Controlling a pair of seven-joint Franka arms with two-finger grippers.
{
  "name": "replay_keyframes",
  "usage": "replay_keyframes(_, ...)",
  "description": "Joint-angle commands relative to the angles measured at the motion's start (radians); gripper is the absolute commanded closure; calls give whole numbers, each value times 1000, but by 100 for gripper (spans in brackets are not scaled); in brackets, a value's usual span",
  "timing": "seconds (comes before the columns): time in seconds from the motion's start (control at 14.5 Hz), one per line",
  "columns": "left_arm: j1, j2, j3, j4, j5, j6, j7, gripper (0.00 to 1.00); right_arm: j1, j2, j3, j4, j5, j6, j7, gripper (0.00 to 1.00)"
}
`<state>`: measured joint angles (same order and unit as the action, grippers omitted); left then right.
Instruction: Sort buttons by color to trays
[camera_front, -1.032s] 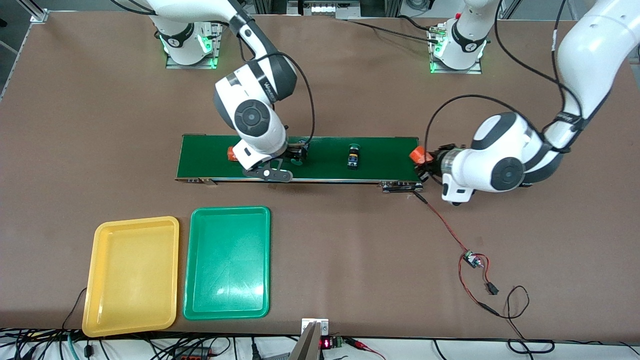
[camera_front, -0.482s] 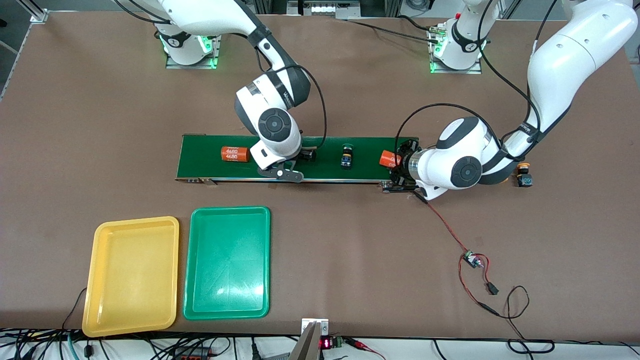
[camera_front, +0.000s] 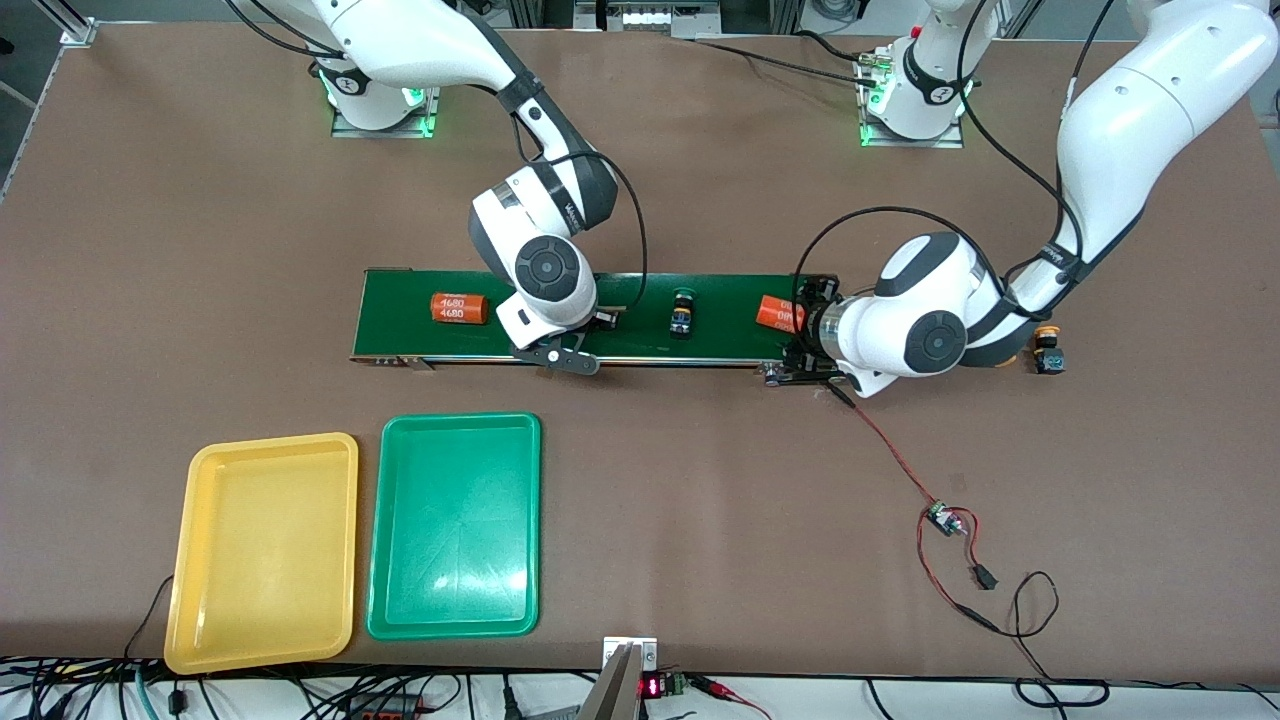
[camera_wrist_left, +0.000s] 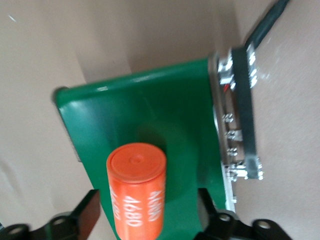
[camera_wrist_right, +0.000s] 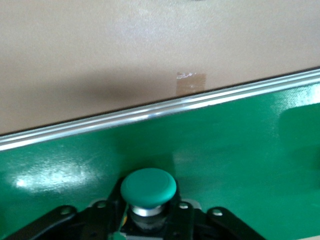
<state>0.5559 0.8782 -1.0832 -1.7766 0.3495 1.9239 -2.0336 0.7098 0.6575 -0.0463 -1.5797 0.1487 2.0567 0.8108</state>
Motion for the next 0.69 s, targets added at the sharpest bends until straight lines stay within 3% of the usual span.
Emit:
replay_keyframes(0.0,9,-31,-7,126,5,-167,66,0,-3,-19,-10,27,3,-4,5,97)
replay_keyframes(0.14,24,-30,0,183,25,-239,249,0,-27,-19,-35,88,5,-7,-5,98)
replay_keyframes(0.34,84,-30,2,195,95,-276,581,0,-65,-18,-50,145,-1,-7,-12,99)
replay_keyframes(0.48,82,-22,58,190,114,-322,810,0,-96,-10,-76,175,-6,3,-24,100)
replay_keyframes(0.62,90,-25,80,189,126,-350,921,0,-143,-6,-86,176,-14,13,-68,100)
